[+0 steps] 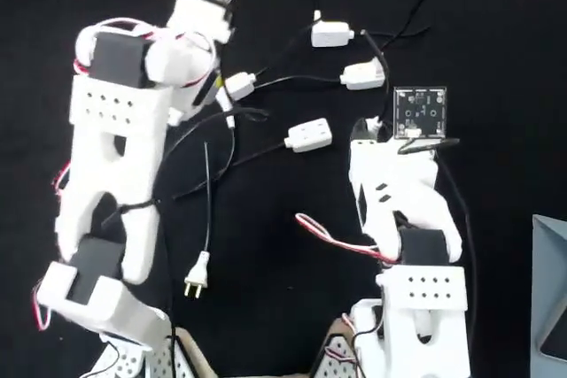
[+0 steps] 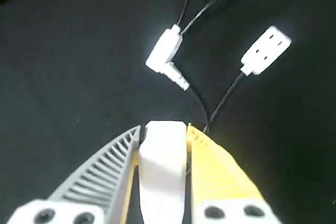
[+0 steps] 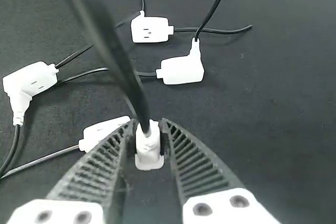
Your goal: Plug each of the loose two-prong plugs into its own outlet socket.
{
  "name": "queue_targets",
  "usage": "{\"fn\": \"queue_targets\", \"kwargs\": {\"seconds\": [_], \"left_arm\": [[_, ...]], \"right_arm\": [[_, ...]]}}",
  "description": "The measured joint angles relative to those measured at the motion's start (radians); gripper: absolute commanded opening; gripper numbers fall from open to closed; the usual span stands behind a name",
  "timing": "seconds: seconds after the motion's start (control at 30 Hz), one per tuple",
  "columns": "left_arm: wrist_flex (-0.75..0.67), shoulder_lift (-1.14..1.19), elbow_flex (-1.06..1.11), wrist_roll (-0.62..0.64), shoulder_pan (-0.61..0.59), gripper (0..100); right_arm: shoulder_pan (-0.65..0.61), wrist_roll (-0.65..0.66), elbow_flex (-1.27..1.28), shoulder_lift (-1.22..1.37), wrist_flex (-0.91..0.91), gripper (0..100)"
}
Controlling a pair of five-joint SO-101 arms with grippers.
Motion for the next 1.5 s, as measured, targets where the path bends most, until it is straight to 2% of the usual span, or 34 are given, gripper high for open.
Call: {"fn": "queue_targets", "kwargs": {"seconds": [0.17, 0.33, 0.63, 0.77, 0.9, 1.07, 1.27, 1.5], "left_arm": [[0.0, -0.048, 0.213, -0.091, -0.008, 3], [-0.049, -0.107, 0.471, -0.1, 0.008, 3], [-0.477, -0.296, 1.085, -0.023, 0.147, 3], [-0.669, -0.298, 1.266, 0.029, 0.163, 3], [-0.779, -0.238, 1.333, 0.052, 0.186, 10], [-0.763, -0.261, 1.332, 0.1, 0.186, 17], [-0.73, -0.43, 1.33, 0.137, 0.149, 18], [-0.735, -0.595, 1.418, 0.137, 0.046, 17]], "right_arm": [[0.0, 0.0, 0.0, 0.0, 0.0, 1.2], [0.0, 0.0, 0.0, 0.0, 0.0, 1.2], [0.0, 0.0, 0.0, 0.0, 0.0, 1.2], [-0.002, 0.0, 0.0, 0.0, 0.0, 1.2], [-0.002, 0.0, 0.0, 0.0, 0.0, 1.2], [-0.006, 0.0, 0.0, 0.0, 0.0, 1.2], [-0.026, 0.0, 0.0, 0.0, 0.0, 1.2], [-0.029, 0.0, 0.0, 0.0, 0.0, 1.2]]}}
